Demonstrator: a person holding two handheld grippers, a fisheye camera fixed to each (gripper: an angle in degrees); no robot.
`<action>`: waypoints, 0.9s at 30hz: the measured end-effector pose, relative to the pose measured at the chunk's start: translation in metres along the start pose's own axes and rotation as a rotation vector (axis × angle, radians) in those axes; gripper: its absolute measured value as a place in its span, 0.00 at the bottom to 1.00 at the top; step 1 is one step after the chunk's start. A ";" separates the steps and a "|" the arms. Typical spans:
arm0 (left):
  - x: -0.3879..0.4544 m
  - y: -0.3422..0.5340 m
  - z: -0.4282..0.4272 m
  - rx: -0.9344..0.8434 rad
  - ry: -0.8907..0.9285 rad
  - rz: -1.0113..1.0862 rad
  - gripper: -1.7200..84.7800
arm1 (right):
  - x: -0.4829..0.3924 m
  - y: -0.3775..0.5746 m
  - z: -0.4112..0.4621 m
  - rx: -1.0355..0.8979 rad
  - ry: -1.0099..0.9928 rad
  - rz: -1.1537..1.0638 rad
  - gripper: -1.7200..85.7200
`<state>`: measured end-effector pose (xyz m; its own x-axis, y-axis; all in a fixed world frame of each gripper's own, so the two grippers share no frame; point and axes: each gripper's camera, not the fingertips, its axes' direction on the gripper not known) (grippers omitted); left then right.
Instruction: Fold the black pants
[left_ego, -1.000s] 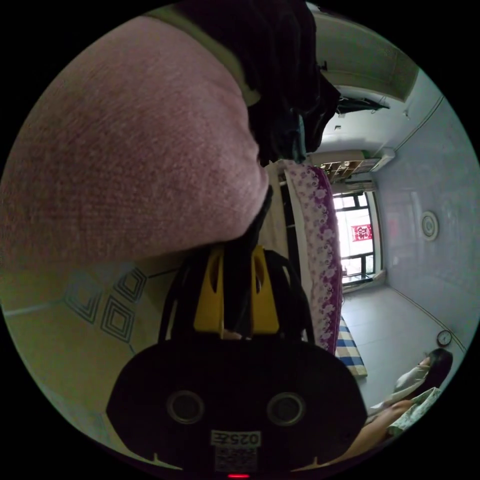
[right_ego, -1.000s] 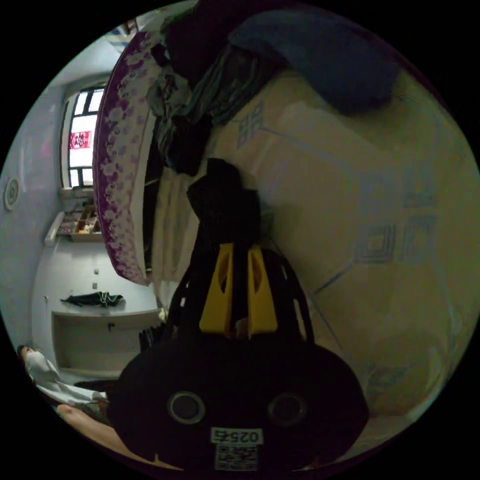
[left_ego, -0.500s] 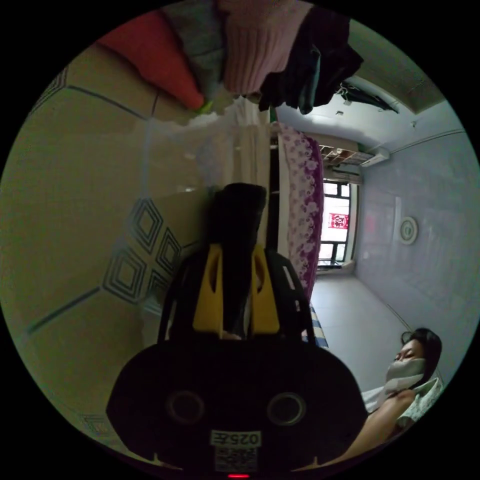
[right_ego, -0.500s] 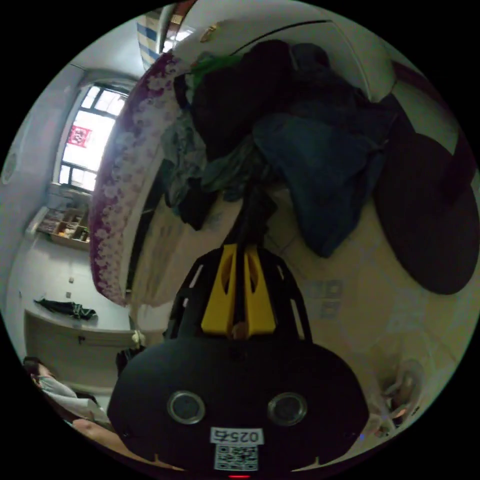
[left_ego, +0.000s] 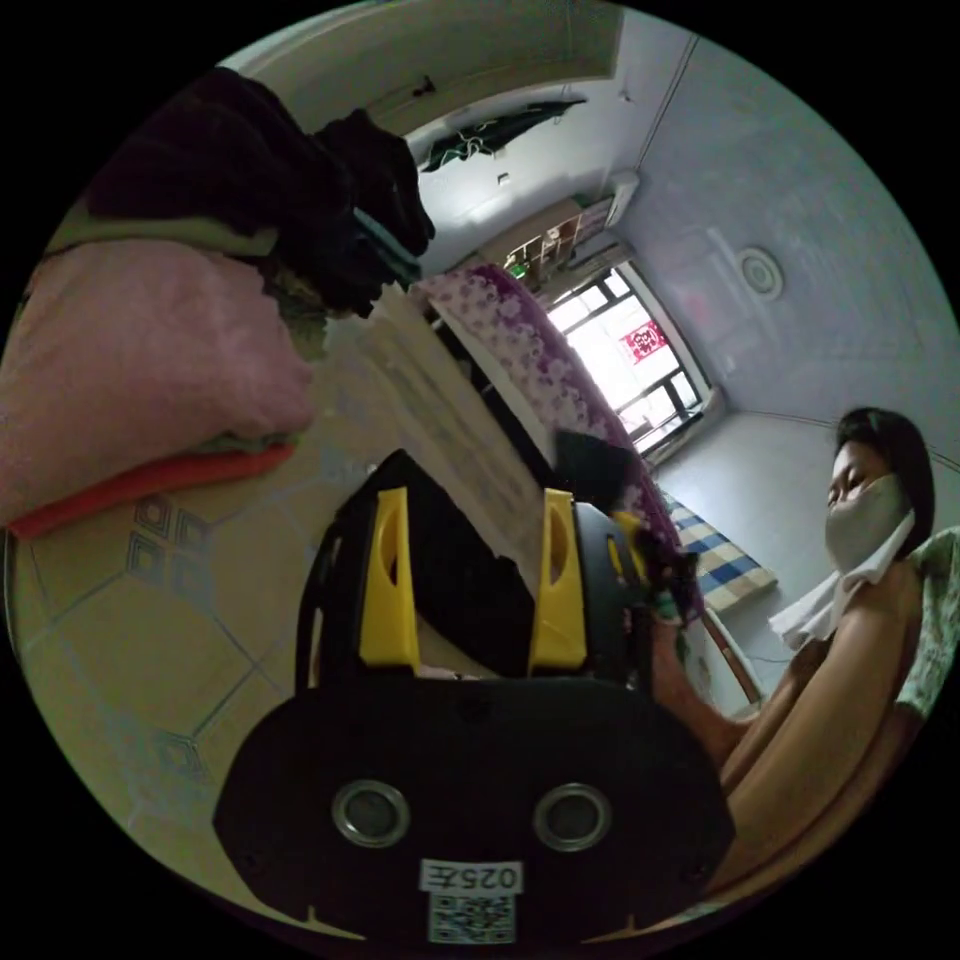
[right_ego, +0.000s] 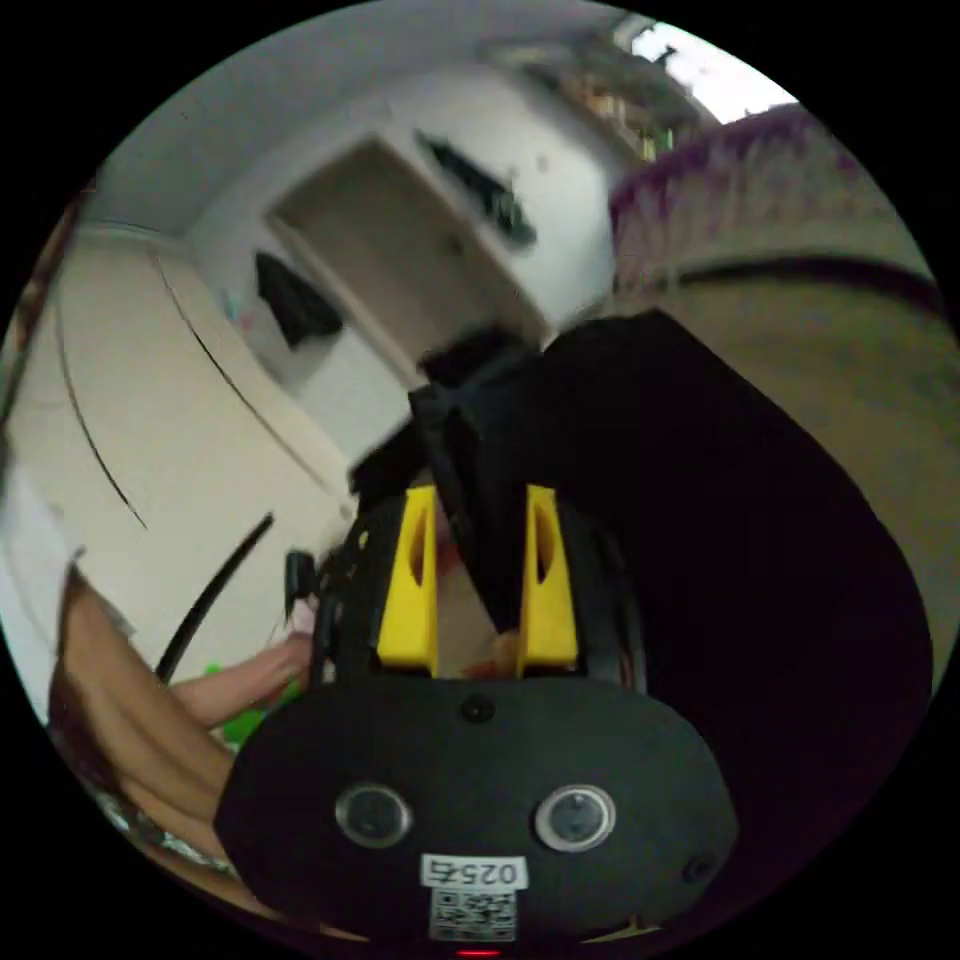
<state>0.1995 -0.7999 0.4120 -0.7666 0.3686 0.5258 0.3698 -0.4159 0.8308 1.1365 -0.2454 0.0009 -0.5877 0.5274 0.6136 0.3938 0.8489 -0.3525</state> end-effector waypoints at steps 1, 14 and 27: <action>-0.010 0.020 0.014 -0.028 -0.009 -0.006 0.19 | 0.017 0.010 0.051 -0.191 -0.097 0.037 0.17; -0.058 0.211 0.224 -0.434 -0.040 0.396 0.17 | 0.146 0.132 -0.101 -0.067 0.397 0.390 0.23; -0.021 0.525 0.423 -0.900 0.290 0.854 0.18 | 0.314 0.113 -0.070 -0.139 0.425 0.559 0.22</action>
<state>0.6316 -0.6746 0.9140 -0.5899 -0.4412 0.6763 0.4026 -0.8867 -0.2273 1.0458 0.0138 0.2032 0.0433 0.7988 0.6000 0.6588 0.4287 -0.6183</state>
